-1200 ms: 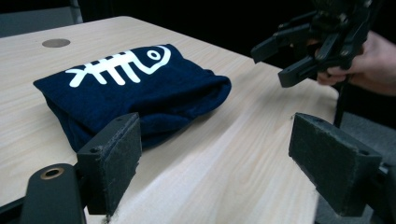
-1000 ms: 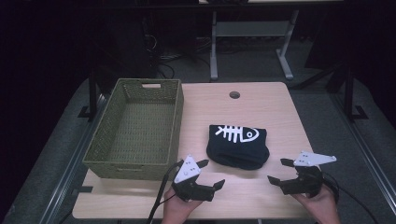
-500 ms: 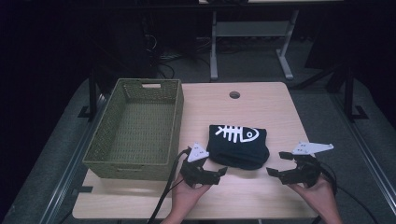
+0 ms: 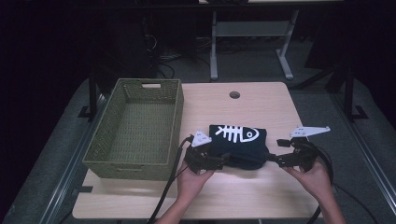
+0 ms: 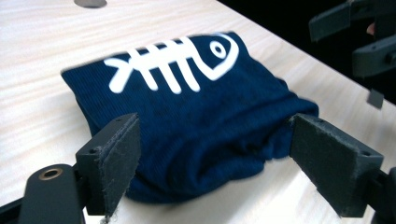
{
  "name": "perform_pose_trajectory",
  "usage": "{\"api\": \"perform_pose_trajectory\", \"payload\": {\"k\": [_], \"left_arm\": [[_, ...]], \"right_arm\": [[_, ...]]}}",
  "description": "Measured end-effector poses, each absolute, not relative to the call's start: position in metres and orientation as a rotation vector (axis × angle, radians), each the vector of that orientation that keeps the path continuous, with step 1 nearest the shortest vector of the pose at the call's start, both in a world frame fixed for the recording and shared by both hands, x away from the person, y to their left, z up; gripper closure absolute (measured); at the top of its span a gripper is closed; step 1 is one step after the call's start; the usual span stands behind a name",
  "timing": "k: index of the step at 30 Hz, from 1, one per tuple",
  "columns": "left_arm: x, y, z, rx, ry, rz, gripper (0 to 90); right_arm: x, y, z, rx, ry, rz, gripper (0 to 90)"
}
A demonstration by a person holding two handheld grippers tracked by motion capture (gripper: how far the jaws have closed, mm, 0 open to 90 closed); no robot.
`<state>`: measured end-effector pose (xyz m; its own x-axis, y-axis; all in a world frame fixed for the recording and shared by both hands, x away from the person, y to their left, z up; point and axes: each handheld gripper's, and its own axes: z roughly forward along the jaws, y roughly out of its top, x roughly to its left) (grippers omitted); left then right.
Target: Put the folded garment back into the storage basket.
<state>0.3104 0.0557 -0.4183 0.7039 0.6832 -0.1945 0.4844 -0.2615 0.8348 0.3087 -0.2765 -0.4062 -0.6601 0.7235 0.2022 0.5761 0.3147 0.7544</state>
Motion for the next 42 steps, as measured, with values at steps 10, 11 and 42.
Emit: {"api": "perform_pose_trajectory", "payload": {"k": [10, 11, 42], "left_arm": [[0.340, 0.055, -0.420, 1.899, 1.007, 0.244, 16.8], [0.340, 0.055, -0.420, 1.899, 1.007, 0.244, 16.8], [0.369, 0.054, -0.466, 1.949, 1.251, 0.097, 33.3]], "right_arm": [[0.336, -0.269, -0.403, 1.287, 2.414, 1.212, 15.2], [0.338, -0.269, -0.404, 1.291, 2.418, 1.204, 15.2], [0.375, -0.260, -0.461, 1.584, 2.459, 1.091, 37.9]]}}
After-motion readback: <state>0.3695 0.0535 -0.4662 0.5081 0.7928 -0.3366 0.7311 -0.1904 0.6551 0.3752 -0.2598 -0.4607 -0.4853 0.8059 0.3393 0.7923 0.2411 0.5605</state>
